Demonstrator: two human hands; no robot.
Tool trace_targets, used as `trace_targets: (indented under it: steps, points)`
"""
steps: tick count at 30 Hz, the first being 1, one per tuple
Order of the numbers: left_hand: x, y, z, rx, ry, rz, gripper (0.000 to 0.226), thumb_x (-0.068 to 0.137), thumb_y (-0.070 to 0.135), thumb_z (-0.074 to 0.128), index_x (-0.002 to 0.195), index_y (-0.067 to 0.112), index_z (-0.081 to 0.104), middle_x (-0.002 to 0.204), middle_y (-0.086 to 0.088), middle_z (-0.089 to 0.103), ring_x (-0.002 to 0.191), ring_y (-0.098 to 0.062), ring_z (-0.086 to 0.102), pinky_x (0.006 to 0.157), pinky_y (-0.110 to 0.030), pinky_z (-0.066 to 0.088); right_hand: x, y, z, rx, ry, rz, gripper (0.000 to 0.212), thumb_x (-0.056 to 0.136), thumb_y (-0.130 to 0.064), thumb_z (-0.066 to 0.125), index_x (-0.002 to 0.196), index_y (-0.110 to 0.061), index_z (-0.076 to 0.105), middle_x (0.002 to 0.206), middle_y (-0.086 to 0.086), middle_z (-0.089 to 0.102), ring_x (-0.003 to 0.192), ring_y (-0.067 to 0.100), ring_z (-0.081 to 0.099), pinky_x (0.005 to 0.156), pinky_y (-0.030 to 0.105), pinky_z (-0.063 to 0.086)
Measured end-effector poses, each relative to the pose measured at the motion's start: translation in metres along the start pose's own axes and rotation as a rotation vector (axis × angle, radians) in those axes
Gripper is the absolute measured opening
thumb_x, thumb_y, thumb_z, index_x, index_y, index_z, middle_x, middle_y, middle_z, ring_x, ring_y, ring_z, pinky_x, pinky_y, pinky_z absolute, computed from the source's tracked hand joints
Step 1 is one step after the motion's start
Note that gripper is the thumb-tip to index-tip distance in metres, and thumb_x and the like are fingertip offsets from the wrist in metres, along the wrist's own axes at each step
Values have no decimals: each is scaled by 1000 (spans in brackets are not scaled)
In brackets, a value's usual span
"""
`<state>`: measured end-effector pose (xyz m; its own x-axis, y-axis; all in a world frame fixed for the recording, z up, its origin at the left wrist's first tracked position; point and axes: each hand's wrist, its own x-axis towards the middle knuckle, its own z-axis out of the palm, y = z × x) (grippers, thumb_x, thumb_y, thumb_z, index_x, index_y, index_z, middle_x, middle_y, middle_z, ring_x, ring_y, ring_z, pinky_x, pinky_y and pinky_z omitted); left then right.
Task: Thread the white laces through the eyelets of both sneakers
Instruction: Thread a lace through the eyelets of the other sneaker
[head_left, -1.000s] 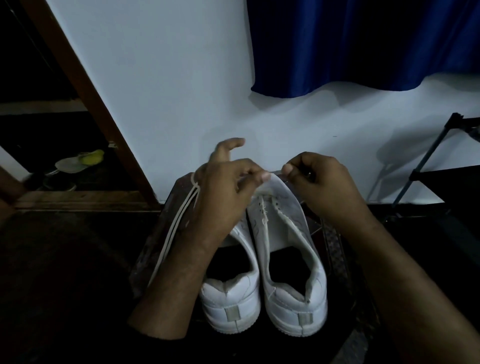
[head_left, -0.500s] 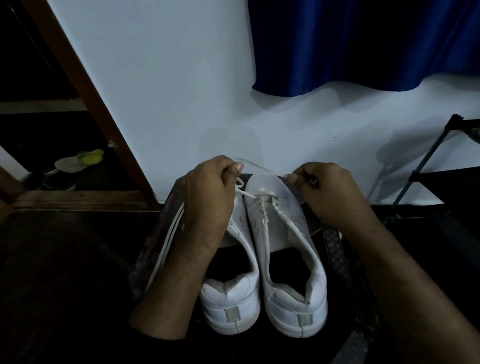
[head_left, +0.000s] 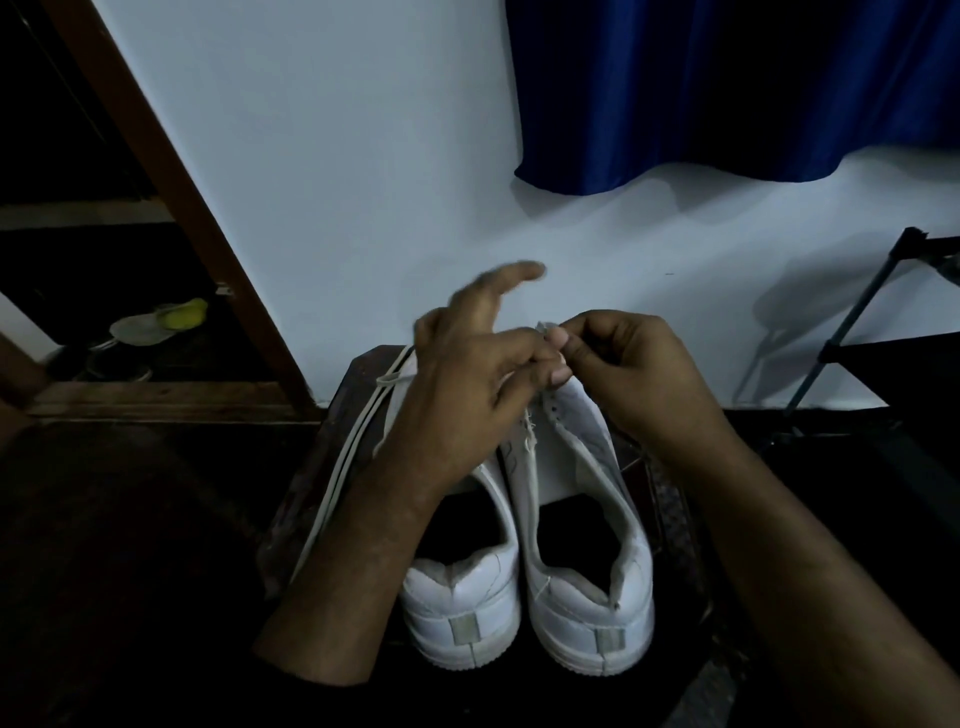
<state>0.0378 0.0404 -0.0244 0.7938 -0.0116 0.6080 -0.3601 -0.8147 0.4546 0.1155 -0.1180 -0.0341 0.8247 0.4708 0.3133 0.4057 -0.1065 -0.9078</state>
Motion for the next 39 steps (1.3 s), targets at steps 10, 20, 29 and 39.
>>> trace_targets:
  steps: [10,20,29,39]
  points:
    - [2,-14,6,181,72,-4,13,91,30,69,87,21,77,86,5,65,86,-17,61,87,-34,36,-1,3,-4,-21,-117,102,16,99,-29,62,114,-24,69,87,-5,71,66,6,60,62,17,46]
    - [1,-18,8,120,53,-18,8,87,25,73,88,21,79,90,6,70,87,-13,64,87,-51,48,-2,-4,-8,-152,68,49,28,100,-35,60,76,-24,71,63,-9,69,51,14,56,52,29,47]
    - [-2,-17,5,200,-1,-196,5,90,25,77,88,23,81,101,4,67,97,-20,64,91,-45,46,1,-1,-6,216,276,284,37,102,-37,55,76,-16,69,55,-8,57,44,5,44,43,18,35]
    - [4,6,0,-177,-16,-91,8,92,17,74,93,10,77,123,1,66,113,-7,63,90,-17,51,0,4,7,-29,-44,43,18,96,-30,59,87,-26,74,75,-8,73,72,4,63,70,35,50]
